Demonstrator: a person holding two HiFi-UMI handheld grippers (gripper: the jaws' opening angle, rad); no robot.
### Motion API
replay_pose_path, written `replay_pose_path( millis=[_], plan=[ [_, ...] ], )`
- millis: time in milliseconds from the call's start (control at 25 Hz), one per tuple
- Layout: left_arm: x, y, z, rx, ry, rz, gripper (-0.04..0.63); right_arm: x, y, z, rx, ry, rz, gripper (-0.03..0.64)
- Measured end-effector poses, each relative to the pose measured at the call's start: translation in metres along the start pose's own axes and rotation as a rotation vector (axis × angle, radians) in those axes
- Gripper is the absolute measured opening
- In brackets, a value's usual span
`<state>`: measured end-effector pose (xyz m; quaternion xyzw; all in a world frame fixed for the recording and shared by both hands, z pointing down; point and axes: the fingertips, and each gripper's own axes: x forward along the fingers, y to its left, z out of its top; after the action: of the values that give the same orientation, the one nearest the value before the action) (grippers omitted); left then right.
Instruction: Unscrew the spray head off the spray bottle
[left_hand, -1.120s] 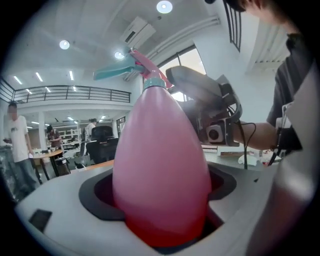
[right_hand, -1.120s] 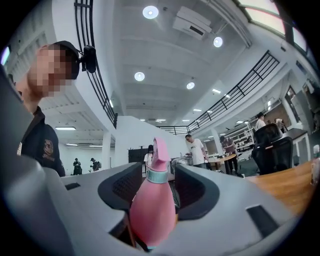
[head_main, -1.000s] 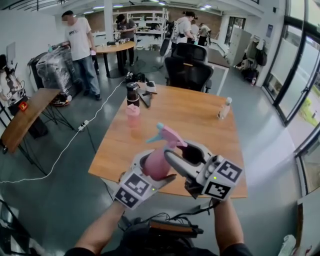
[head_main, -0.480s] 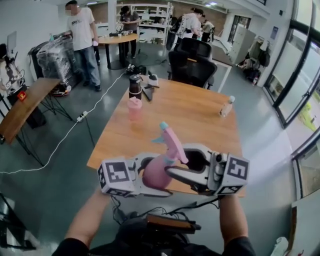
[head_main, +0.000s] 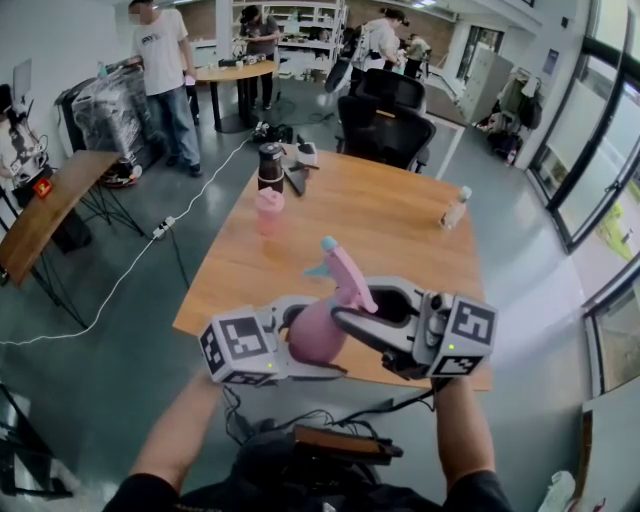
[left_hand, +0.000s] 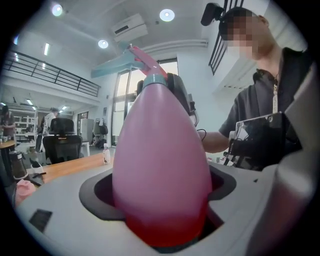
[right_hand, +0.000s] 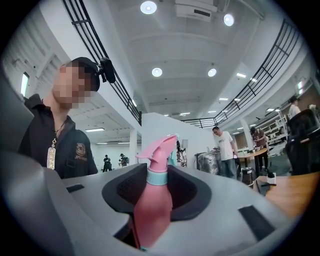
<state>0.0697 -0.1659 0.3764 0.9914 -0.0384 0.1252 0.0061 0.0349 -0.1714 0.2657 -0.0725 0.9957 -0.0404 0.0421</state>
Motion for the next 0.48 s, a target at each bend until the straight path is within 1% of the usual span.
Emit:
replay_pose_path(
  millis=[120, 320, 480],
  plan=[
    [0.003, 0.015, -0.004, 0.010, 0.035, 0.074, 0.460, 0.000, -0.010, -0.003, 0.000, 0.006, -0.051, 0.133],
    [0.012, 0.041, -0.016, 0.010, 0.094, 0.216, 0.457, -0.004, -0.028, -0.010, 0.005, -0.004, -0.167, 0.129],
    [0.016, 0.051, -0.021, 0.002, 0.113, 0.292, 0.454, -0.006, -0.034, -0.011, 0.004, -0.026, -0.233, 0.127]
  ],
)
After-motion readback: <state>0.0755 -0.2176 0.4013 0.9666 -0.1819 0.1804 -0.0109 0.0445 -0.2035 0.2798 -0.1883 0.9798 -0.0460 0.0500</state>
